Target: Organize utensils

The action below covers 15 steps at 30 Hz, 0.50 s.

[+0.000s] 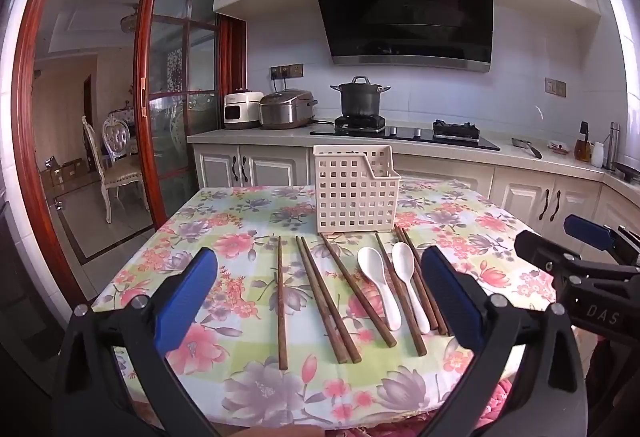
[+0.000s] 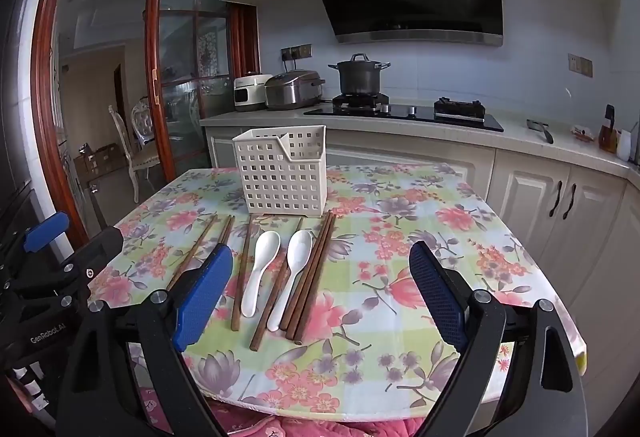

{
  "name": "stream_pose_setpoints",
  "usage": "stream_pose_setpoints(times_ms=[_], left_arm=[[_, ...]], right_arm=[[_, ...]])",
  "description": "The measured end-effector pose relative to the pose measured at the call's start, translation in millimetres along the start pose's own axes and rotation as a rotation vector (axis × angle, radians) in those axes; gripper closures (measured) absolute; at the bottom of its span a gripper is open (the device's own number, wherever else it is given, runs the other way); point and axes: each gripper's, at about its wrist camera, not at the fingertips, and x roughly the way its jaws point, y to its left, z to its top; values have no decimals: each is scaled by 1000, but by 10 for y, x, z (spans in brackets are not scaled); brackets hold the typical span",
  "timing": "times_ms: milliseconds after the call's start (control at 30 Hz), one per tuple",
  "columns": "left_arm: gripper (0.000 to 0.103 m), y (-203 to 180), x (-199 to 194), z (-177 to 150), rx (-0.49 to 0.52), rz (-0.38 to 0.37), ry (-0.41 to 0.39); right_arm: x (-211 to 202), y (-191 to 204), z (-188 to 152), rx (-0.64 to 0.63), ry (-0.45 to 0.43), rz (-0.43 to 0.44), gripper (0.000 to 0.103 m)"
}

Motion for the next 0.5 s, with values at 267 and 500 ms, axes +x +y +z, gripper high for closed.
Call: stream_pose_setpoints(times_ms=[267,500], left_arm=[[4,-11,-11,-8,2,-1,-1],[4,-1,-14,-12,-3,1,2]], right_arm=[[7,-28,15,2,4,2,18],[56,15,-52,3,11,4,18]])
